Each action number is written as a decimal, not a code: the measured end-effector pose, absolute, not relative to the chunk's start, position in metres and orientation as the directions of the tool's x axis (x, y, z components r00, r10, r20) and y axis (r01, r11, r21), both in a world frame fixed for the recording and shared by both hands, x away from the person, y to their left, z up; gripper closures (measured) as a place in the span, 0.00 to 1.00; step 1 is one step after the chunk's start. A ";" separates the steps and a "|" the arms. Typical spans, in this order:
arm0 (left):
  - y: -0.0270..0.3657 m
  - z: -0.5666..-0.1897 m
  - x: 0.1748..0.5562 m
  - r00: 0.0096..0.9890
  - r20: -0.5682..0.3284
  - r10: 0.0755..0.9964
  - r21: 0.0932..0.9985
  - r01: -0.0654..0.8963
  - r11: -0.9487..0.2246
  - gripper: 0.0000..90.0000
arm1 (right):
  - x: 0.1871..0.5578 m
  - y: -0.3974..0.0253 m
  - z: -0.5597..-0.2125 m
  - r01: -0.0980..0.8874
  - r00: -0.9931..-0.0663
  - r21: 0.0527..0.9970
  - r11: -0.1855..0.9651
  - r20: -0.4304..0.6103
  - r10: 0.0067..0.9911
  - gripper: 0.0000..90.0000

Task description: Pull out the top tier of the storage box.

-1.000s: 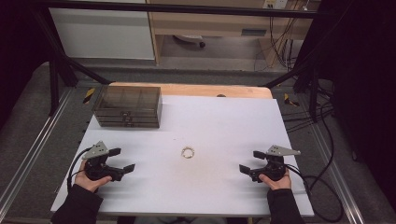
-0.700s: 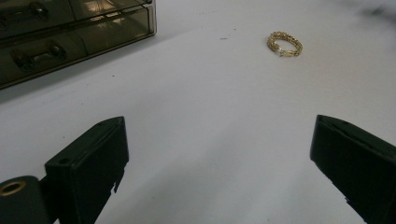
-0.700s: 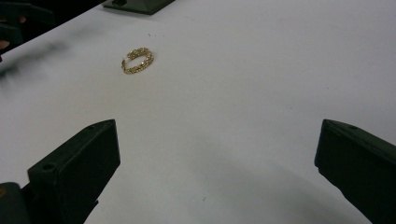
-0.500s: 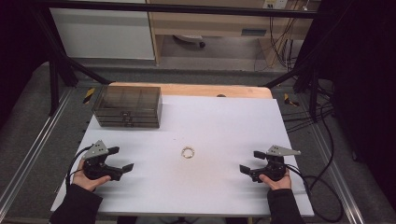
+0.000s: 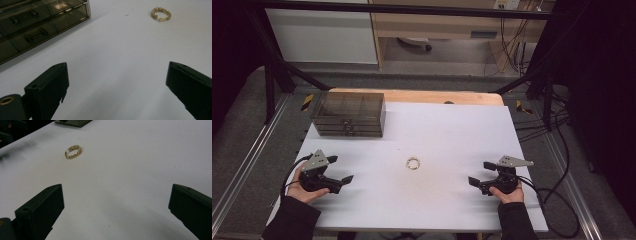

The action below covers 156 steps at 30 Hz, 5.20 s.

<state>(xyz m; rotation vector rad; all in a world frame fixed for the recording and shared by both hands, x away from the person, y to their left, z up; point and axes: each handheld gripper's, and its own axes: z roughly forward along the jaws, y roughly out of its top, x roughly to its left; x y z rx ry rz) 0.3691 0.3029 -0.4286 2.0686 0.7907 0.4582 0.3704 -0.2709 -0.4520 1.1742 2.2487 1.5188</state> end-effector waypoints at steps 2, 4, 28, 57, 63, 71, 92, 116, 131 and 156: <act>0.304 -0.428 0.369 0.732 0.039 0.680 0.822 0.363 -0.439 0.05 | 0.370 -0.271 -0.452 0.504 -0.670 0.848 0.166 0.262 0.694 0.01; 0.304 -0.427 0.369 0.732 0.053 0.679 0.821 0.355 -0.447 0.05 | 0.370 -0.271 -0.452 0.503 -0.670 0.848 0.166 0.262 0.694 0.01; 0.307 -0.413 0.370 0.718 0.297 0.630 0.771 0.210 -0.602 0.05 | 0.371 -0.270 -0.453 0.507 -0.669 0.843 0.178 0.254 0.699 0.01; 0.303 -0.402 0.392 0.655 0.569 0.498 0.617 0.060 -0.785 0.05 | 0.371 -0.271 -0.453 0.500 -0.668 0.846 0.185 0.241 0.704 0.01; 0.303 -0.403 0.397 0.633 0.614 0.471 0.593 0.023 -0.805 0.05 | 0.371 -0.270 -0.453 0.506 -0.666 0.843 0.184 0.246 0.704 0.01; 0.304 -0.403 0.403 0.614 0.653 0.442 0.574 -0.021 -0.818 0.06 | 0.371 -0.271 -0.453 0.505 -0.667 0.843 0.187 0.243 0.704 0.01; 0.301 -0.407 0.422 0.530 0.780 0.333 0.457 -0.119 -0.881 0.13 | 0.371 -0.270 -0.454 0.508 -0.666 0.839 0.194 0.240 0.706 0.01; 0.299 -0.413 0.440 0.407 0.886 0.224 0.312 -0.163 -0.936 0.30 | 0.371 -0.270 -0.454 0.506 -0.668 0.839 0.199 0.236 0.705 0.01; 0.293 -0.420 0.446 0.360 0.923 0.137 0.208 -0.168 -0.964 0.43 | 0.371 -0.270 -0.454 0.507 -0.668 0.838 0.200 0.236 0.706 0.01; 0.283 -0.429 0.453 0.304 0.951 0.048 0.099 -0.156 -0.983 0.67 | 0.371 -0.270 -0.454 0.506 -0.667 0.838 0.202 0.233 0.707 0.01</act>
